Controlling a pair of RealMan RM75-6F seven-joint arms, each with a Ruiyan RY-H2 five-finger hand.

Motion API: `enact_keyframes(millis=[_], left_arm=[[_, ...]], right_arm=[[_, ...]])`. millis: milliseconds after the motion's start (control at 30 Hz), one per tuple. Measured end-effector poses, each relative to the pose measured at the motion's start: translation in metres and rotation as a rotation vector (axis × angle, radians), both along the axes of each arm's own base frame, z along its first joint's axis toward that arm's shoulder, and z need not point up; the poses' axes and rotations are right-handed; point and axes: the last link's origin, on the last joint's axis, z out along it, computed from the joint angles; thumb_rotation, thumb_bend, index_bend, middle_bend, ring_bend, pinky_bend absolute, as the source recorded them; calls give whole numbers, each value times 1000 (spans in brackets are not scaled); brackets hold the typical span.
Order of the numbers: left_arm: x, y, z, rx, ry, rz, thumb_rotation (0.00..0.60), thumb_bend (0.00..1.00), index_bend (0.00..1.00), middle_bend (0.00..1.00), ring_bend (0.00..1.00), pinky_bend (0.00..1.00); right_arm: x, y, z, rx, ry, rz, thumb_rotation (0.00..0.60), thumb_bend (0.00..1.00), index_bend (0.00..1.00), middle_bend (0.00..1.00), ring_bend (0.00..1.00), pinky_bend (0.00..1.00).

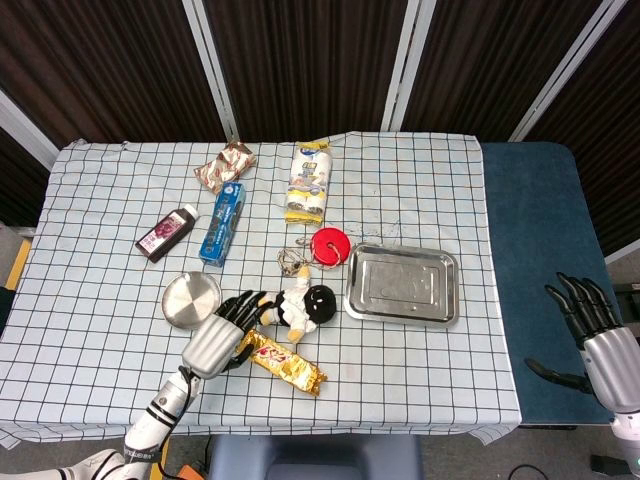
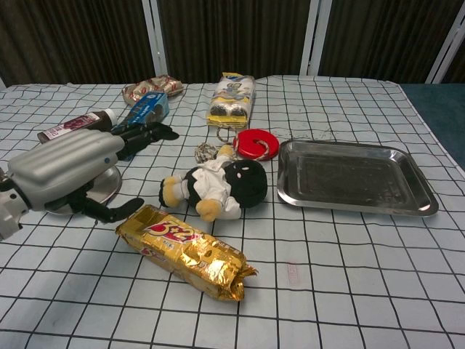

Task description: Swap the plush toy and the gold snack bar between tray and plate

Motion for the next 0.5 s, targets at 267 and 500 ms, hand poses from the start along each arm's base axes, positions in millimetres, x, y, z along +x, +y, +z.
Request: enact_keyframes(millis=[267, 500], left_arm=[[19, 24, -4, 3, 36, -30, 600, 436, 0, 0, 0, 200], [41, 30, -24, -30, 44, -35, 600, 427, 0, 0, 0, 195]], right_arm=[[1, 2, -4, 21, 10, 8, 600, 138, 54, 0, 0, 1], [2, 4, -4, 27, 1, 17, 600, 138, 55, 0, 0, 1]])
